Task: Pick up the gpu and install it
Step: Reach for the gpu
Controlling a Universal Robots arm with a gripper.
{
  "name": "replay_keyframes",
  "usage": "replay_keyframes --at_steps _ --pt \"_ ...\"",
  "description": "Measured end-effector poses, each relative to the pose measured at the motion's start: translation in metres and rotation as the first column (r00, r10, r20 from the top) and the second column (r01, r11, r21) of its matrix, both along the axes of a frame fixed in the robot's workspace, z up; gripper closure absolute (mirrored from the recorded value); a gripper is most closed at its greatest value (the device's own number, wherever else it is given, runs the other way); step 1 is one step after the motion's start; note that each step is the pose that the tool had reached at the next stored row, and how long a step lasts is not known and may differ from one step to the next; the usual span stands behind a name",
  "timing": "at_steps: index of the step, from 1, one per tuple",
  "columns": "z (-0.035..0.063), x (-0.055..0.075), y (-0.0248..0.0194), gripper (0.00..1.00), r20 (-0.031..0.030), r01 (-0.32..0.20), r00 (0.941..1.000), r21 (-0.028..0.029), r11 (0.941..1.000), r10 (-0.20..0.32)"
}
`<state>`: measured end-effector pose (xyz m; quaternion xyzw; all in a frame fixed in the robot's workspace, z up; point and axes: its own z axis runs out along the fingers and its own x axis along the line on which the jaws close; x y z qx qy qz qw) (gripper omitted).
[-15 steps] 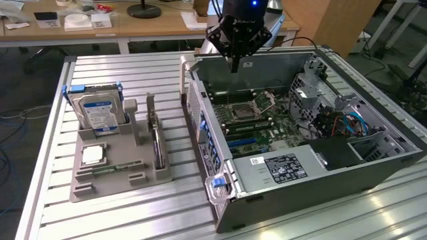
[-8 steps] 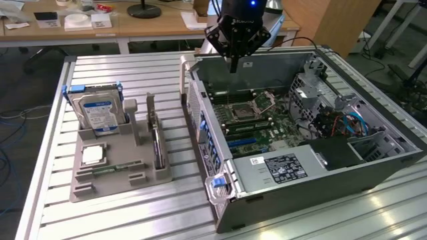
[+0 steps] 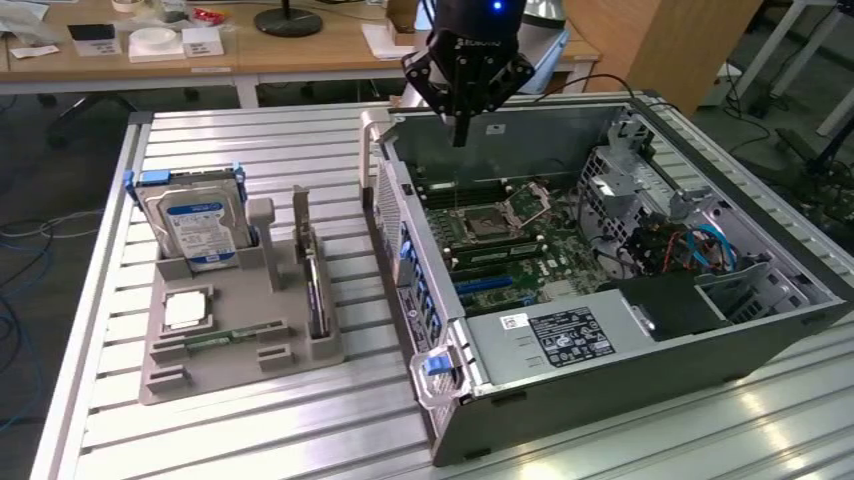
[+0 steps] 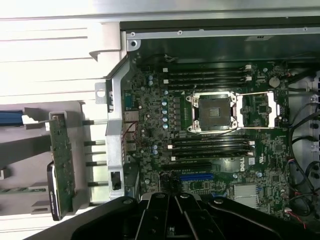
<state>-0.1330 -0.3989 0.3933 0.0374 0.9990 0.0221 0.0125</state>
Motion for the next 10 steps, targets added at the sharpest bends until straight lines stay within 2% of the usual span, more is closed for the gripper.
replay_keyframes --at_steps 10 --pt "0.0000 -0.0098 0.0000 0.89 0.0000 0.000 1.0000 0.0000 1.0000 0.000"
